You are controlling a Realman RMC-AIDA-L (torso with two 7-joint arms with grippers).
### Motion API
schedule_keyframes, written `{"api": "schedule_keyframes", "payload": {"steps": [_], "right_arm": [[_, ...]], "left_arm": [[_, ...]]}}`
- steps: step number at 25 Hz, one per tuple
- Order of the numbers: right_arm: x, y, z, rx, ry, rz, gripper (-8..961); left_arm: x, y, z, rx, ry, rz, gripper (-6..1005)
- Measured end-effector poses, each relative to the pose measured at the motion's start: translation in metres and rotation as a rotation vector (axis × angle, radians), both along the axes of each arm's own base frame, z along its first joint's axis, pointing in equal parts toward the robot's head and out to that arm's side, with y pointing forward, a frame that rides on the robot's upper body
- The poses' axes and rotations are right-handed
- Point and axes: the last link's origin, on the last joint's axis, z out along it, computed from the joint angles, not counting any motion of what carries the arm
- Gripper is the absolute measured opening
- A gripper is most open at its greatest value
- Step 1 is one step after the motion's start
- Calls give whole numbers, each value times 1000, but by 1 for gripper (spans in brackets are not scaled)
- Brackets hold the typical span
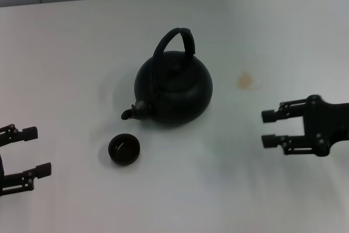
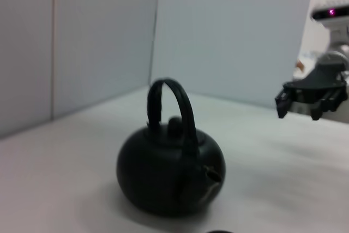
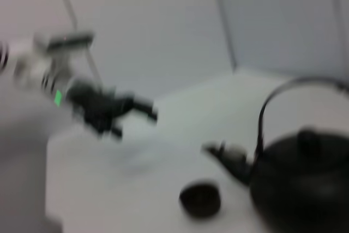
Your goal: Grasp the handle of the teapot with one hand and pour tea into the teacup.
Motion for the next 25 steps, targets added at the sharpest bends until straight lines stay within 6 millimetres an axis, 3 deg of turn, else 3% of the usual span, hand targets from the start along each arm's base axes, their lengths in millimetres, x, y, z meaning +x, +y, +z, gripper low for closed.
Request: {"api": "schedule_keyframes", "payload": {"steps": [7,25], "right_arm": [[-12,15,-10,-61,-79,44,544],[-16,17,-18,-40,-86,69,544]], "left_arm": [[10,19,9,-79,94,-6,812],[14,20,7,-88,96,-23,812]]}}
